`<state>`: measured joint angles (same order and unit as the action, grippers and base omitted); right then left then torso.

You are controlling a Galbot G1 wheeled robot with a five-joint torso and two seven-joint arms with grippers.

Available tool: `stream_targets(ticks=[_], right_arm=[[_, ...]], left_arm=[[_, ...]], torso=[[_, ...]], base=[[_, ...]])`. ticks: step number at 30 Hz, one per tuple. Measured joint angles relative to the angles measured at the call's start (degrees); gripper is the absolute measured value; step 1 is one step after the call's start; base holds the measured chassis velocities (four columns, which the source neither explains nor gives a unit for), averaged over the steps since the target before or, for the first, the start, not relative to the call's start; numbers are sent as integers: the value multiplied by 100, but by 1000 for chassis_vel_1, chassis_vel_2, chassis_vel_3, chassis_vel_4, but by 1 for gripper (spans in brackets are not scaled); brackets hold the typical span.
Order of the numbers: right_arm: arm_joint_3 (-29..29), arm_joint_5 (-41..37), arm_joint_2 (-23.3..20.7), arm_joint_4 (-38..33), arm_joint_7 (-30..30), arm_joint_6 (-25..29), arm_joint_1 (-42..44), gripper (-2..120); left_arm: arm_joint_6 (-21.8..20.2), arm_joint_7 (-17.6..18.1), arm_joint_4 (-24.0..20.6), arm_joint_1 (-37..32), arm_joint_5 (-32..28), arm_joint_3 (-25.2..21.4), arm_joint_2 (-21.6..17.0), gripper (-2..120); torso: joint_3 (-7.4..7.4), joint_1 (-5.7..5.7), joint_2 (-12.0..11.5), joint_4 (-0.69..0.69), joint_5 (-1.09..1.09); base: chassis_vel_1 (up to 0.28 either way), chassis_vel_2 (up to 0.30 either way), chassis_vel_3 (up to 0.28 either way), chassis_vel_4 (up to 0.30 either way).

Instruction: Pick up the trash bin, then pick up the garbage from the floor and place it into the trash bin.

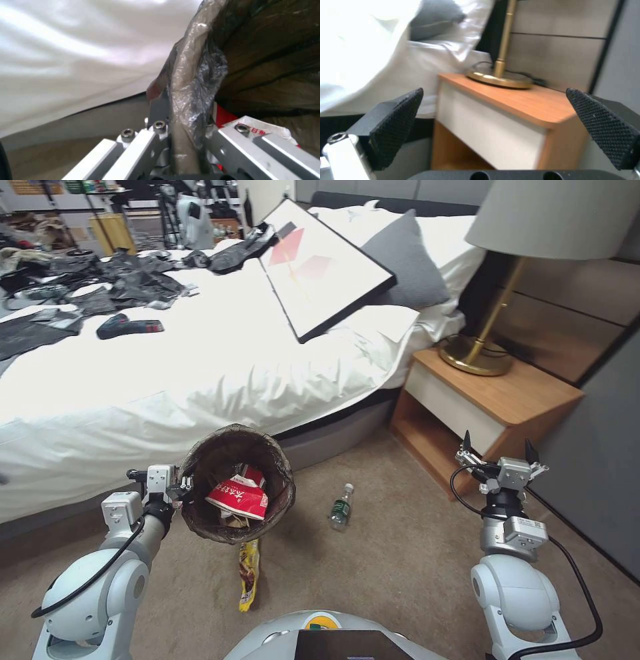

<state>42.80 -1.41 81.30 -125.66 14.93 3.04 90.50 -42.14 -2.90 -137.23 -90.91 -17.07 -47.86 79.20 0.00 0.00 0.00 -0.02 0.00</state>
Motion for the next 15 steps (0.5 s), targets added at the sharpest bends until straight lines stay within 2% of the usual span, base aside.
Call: stream_targets(ticks=[10,15], right_arm=[[23,-7,8,15,3,10,4,100],[84,-13,14,-152,-98,-54,103,100]], left_arm=[[0,1,2,-2,25,-5,17,0],[0,-44,27,0,49,-11,18,0]], torso=[[0,0,0,4,0],[0,0,0,2,-1]], base=[[133,124,117,131],[63,70,72,65]])
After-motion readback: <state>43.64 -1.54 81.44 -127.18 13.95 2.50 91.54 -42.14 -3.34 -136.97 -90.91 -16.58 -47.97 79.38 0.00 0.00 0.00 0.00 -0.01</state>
